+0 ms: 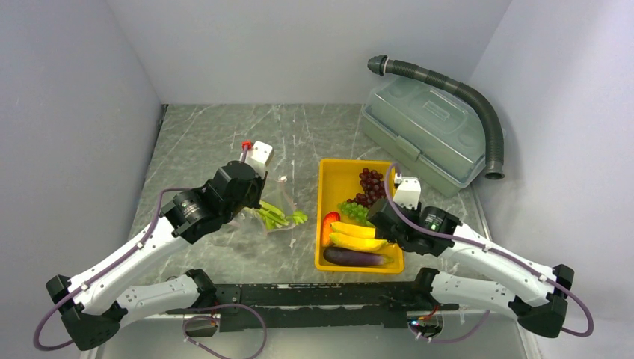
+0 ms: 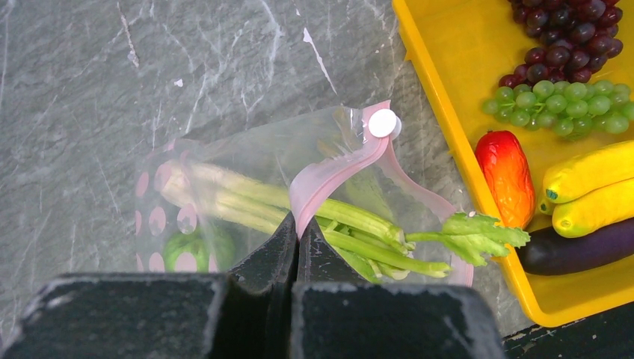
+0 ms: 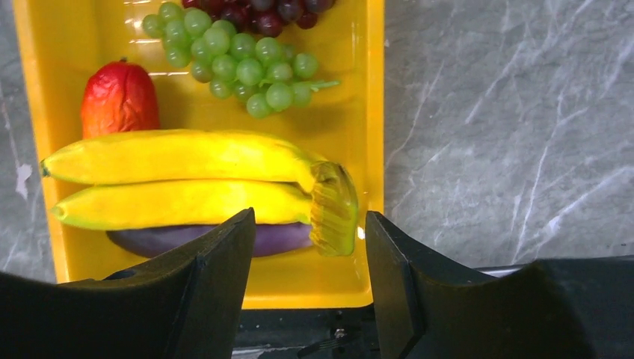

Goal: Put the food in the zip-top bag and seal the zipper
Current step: Pick up the fake fruit from the bin.

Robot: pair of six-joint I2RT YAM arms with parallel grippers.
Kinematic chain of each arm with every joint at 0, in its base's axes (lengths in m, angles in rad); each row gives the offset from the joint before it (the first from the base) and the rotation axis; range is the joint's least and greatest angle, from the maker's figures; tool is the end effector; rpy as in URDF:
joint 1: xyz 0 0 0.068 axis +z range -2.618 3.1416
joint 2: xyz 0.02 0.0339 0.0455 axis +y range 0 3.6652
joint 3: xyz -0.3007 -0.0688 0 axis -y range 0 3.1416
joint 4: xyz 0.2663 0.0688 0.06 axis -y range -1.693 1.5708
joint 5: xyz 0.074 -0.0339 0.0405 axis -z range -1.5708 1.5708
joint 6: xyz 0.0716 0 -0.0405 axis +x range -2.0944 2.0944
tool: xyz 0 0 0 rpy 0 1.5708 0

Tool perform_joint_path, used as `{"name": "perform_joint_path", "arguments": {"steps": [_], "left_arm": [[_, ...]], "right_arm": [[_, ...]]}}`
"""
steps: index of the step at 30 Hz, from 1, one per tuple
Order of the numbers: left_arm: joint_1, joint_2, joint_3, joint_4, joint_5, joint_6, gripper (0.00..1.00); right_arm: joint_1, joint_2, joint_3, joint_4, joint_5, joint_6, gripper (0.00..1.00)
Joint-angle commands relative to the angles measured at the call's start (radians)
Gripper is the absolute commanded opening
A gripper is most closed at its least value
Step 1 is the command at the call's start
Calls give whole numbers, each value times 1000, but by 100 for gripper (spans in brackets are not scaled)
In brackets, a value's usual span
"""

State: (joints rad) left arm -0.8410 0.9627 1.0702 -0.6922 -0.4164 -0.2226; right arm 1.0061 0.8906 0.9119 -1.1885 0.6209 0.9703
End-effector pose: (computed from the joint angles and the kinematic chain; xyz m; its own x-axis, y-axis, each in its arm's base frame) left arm 0.1702 -0.1468 0.3715 -0.4598 0.2111 -0.8626 0.3642 0.9307 0.0336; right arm 0.1143 0.1025 0.2913 -0.7441 0.0794 -0.6633 0.0869 0.9960 0.0217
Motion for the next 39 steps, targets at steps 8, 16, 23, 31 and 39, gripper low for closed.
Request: {"name": "perform_joint_path", "arguments": {"steps": [8, 16, 23, 31, 39], "left_arm": [[3, -28, 0, 51, 5, 14, 0], [3, -27, 2, 50, 7, 18, 0], [3, -21, 4, 48, 11, 19, 0], [4, -24, 2, 48, 8, 16, 0], [3, -27, 3, 48, 9, 18, 0]], "right_arm": [[-199, 0, -104, 161, -64, -94, 46], [-232, -25, -155, 246, -213, -117, 36], [-231, -64, -154, 247, -245, -113, 0], [-231, -59, -12, 198, -161, -164, 0], [-235, 11, 173, 204, -37, -269, 0]]}}
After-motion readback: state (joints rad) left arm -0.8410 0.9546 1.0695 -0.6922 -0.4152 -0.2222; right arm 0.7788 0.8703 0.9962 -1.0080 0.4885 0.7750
